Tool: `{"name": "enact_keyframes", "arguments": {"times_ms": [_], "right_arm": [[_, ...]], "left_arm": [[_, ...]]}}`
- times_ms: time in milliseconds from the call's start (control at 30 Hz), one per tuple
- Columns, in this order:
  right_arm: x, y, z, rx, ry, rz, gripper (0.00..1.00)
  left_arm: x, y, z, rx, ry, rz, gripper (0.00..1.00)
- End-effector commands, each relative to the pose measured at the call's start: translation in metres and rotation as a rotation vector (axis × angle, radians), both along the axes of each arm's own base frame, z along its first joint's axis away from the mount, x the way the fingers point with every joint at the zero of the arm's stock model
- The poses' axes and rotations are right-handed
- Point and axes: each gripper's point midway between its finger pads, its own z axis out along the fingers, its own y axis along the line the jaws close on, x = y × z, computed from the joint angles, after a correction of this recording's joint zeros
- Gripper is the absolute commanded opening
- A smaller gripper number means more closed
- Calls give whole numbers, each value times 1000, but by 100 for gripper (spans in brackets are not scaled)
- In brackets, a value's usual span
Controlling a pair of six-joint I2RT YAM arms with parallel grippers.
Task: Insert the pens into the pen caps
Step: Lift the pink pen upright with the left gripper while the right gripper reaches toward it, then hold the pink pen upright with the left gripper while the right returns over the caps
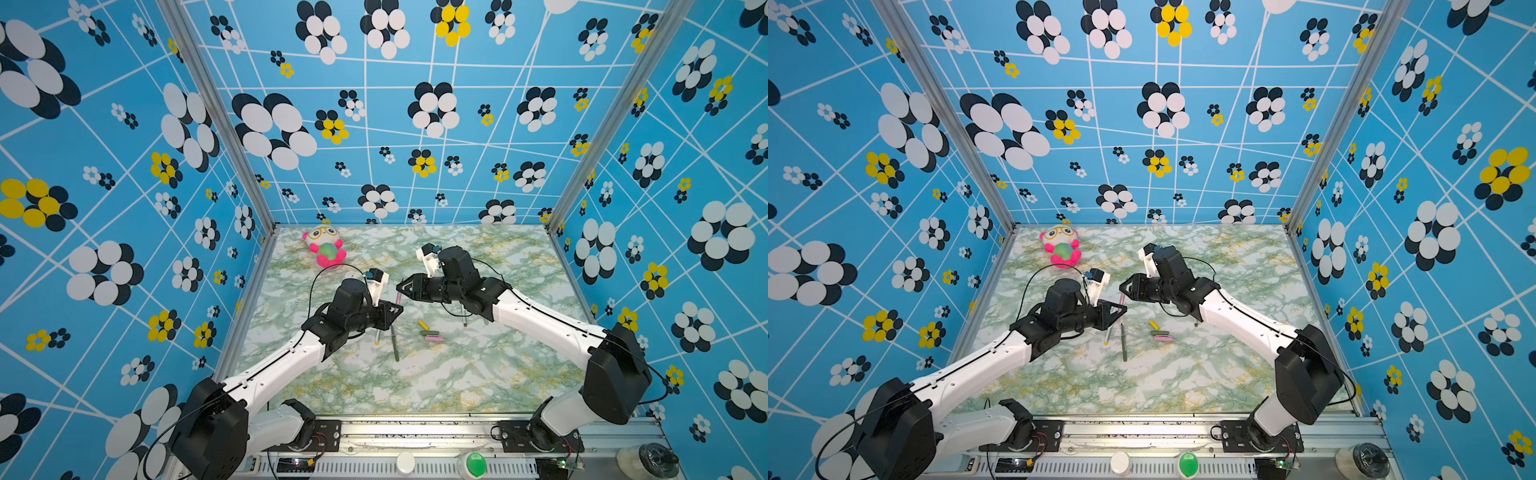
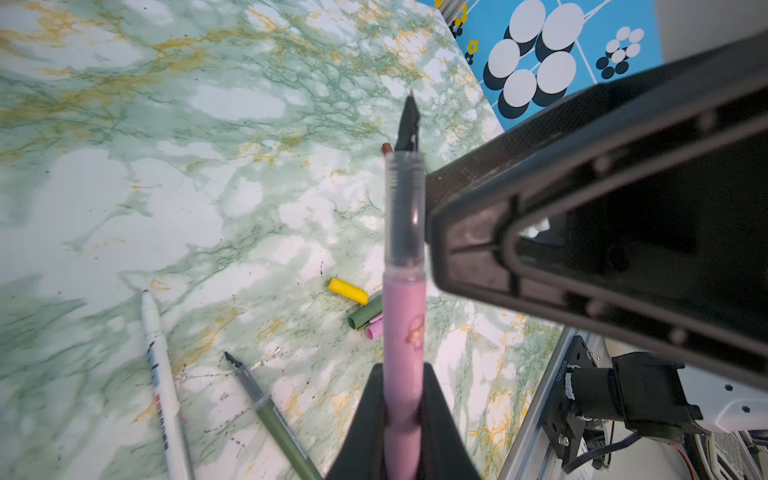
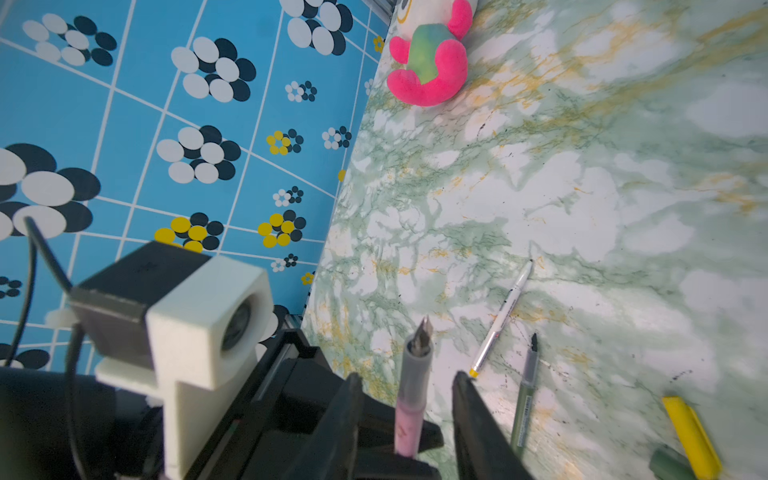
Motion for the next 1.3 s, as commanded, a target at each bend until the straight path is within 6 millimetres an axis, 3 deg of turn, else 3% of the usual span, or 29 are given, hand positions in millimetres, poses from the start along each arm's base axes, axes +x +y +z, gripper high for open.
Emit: {"name": "enact_keyframes", "arguments": {"times_ms": [0, 167, 367, 533, 667, 767, 967, 1267], "right_arm": [[-9, -29, -4, -135, 3, -56, 43], [-34, -71, -42, -294, 100, -143, 43], [-64, -100, -93, -524, 133, -56, 45], [-76, -84, -105, -513, 190, 57, 46], [-71, -82, -117, -597, 113, 175, 47], [-71, -78, -133, -646, 186, 205, 49], [-74, -66, -163, -592, 348, 123, 57], [-71, -66, -186, -613, 421, 65, 60]], "left_arm": [[0, 13, 0, 56, -19, 40, 0], [0, 35, -12, 134, -29, 115, 0], [-1, 40, -18, 134, -24, 135, 0], [-1, 39, -19, 117, -25, 141, 0], [-2, 40, -24, 106, -15, 152, 0], [-3, 42, -24, 106, -14, 157, 0], [-6, 51, -28, 106, -30, 196, 0], [-8, 55, -32, 116, -32, 211, 0]]}}
